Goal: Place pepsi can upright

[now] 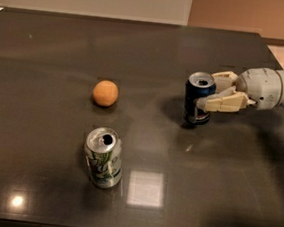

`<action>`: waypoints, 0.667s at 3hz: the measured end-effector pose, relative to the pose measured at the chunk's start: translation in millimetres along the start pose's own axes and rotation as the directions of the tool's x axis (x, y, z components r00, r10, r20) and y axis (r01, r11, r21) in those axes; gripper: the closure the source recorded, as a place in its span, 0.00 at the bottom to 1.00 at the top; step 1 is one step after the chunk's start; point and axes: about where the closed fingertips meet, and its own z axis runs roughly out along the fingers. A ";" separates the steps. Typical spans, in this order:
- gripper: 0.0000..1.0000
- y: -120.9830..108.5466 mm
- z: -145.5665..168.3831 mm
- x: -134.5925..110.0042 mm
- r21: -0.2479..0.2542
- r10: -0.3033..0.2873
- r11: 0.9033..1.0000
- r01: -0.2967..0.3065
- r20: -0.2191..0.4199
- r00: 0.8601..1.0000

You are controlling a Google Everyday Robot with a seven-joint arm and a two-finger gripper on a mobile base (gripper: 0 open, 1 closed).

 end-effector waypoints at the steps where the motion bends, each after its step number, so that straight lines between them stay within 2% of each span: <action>1: 0.60 -2.9 -2.8 7.8 0.010 -0.007 1.000 0.007 0.030 1.000; 2: 0.36 -5.4 -3.0 15.1 0.006 -0.013 1.000 0.013 0.052 0.999</action>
Offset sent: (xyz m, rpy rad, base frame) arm 0.0056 -0.0125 -0.0239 0.0759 -0.0179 -0.0003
